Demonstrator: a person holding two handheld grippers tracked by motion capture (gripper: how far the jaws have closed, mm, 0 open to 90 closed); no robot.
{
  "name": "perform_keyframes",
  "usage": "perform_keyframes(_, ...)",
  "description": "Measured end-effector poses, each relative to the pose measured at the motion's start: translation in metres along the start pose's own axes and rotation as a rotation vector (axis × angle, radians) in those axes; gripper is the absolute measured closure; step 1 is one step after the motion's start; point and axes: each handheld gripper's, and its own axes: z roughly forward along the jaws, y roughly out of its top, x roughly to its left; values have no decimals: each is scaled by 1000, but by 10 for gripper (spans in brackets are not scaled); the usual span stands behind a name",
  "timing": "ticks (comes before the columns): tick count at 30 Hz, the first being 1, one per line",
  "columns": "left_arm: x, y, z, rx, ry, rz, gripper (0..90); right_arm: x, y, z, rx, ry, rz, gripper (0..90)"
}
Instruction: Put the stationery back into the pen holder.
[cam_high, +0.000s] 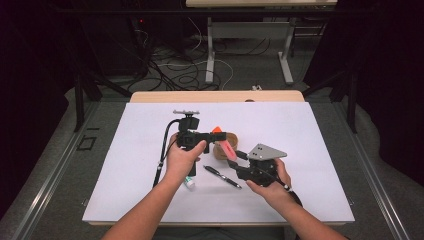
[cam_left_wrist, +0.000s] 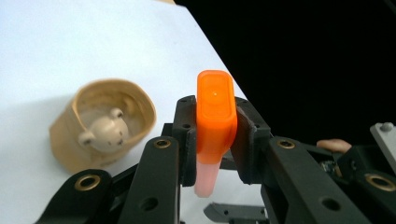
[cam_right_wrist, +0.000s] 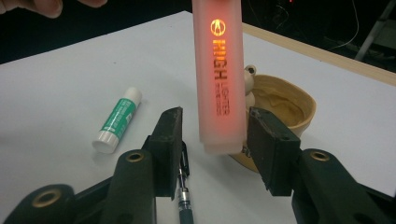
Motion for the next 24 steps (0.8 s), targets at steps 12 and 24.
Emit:
perform_keyframes(12,-6,24,-7,-77,57,82,737,-6,-3,0,7,-3,9,503)
perform_keyframes(24,-10,35,1,-74,145,197,737,-11,-6,4,25,-10,23,424)
